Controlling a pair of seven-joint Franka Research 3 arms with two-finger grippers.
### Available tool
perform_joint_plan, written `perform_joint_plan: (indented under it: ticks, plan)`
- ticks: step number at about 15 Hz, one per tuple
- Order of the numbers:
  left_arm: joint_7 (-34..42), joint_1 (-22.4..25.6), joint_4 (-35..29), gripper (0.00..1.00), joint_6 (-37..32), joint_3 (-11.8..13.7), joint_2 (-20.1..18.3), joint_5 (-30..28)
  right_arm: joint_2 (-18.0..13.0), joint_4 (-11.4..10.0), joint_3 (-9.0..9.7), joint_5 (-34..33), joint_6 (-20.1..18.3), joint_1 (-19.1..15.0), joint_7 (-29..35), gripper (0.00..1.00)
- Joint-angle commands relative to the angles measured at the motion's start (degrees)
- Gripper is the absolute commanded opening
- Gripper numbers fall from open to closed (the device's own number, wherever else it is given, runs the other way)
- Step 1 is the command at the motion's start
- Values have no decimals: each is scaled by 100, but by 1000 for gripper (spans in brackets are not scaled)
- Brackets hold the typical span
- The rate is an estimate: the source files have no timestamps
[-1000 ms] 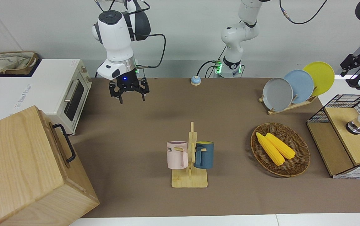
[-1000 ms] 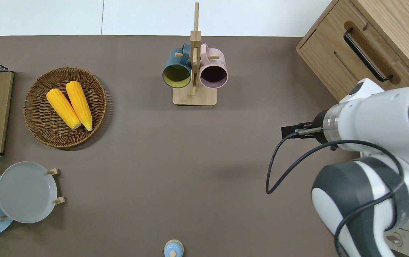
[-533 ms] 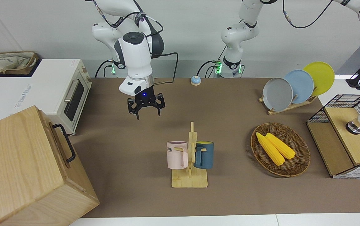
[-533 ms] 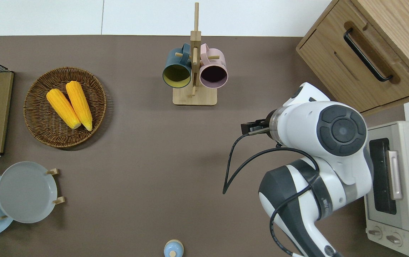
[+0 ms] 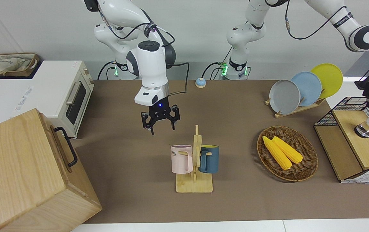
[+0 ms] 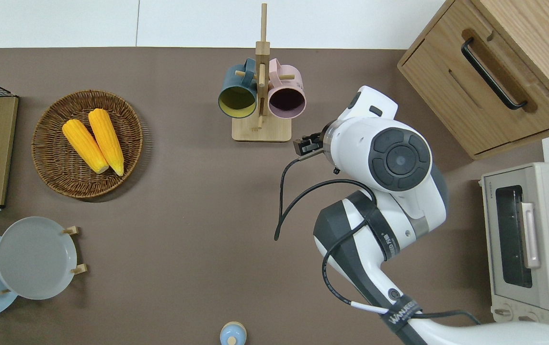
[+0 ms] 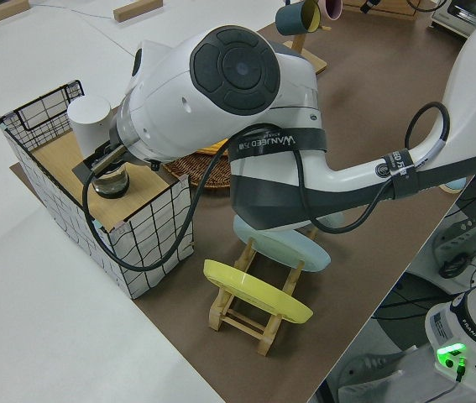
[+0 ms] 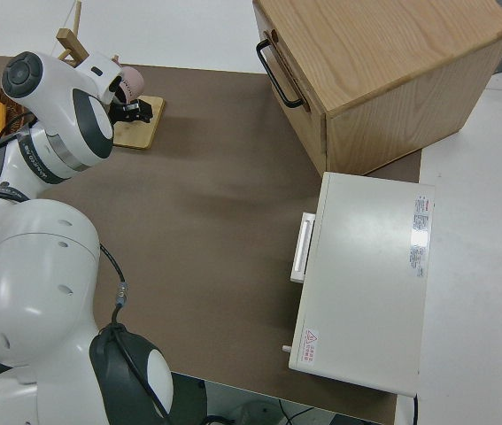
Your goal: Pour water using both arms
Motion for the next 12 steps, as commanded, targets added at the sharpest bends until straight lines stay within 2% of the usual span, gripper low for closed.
perform_joint_plan:
  ticks: [1, 5, 6, 8, 10, 12]
  plan:
    - [213, -52, -140, 991, 371, -97, 19, -357, 613, 741, -27, -422, 122, 87, 137, 906]
    - [451, -61, -131, 993, 644, -203, 125, -612, 841, 996, -35, -739, 174, 87, 119, 789]
    - [538, -53, -88, 991, 705, -203, 229, -708, 955, 1136, -35, -740, 244, 87, 119, 747]
    - [845, -52, -70, 991, 907, -212, 405, -1120, 1088, 1313, -44, -748, 280, 87, 119, 668]
    - [978, -44, -43, 991, 908, -221, 494, -1263, 1088, 1322, -44, -757, 289, 87, 102, 530]
    - [987, -52, 10, 991, 916, -247, 564, -1377, 1088, 1322, -44, -775, 289, 87, 58, 279]
